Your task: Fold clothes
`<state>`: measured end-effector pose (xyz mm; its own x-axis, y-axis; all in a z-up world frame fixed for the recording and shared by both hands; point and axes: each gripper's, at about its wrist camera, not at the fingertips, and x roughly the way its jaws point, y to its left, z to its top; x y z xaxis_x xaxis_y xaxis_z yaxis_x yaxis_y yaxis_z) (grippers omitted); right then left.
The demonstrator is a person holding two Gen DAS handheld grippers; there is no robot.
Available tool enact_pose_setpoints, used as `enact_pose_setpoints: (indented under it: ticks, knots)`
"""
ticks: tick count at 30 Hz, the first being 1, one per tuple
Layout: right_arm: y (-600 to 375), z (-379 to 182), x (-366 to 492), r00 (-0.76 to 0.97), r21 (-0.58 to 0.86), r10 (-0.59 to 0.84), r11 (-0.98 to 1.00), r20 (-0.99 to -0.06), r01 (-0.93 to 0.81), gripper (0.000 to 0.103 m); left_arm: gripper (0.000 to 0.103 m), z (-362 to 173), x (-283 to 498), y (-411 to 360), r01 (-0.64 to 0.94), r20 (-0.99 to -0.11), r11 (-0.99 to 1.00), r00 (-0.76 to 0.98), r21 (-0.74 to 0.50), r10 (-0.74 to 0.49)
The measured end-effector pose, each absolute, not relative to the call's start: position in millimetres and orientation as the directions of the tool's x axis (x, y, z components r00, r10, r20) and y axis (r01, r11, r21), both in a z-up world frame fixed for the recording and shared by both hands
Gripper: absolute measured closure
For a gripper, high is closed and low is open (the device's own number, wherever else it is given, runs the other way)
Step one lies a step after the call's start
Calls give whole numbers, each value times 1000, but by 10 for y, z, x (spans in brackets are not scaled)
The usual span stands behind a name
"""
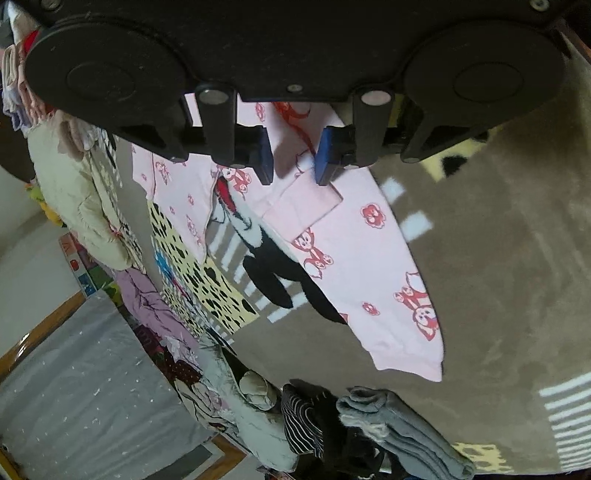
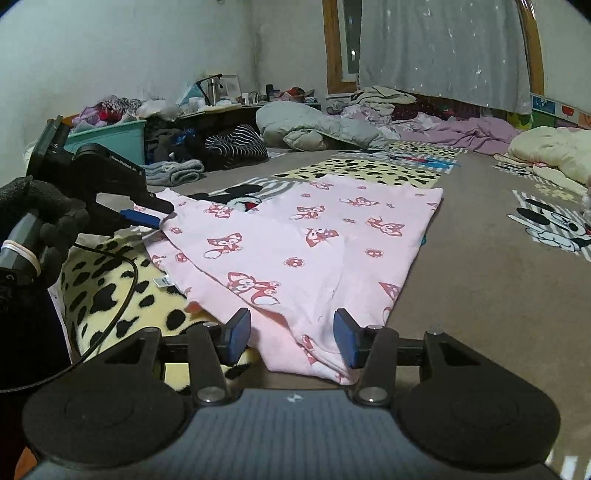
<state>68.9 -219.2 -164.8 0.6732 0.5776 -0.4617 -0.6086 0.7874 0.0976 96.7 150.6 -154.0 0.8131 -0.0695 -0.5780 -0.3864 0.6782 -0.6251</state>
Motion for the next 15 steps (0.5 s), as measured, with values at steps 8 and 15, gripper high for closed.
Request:
enact_pose_setpoints:
  ticks: [8,15]
  knots:
    - [-2229,-1669,719,664,123,592,781,-457,-613,51,88,-1606,807,1494,-405,-568,600,817,-690,-102]
    - [-2262,-1673,737,664,146,596,783,-452,-604,51,87,-1666,748,1428,-410,-563,562,817,-718,-124]
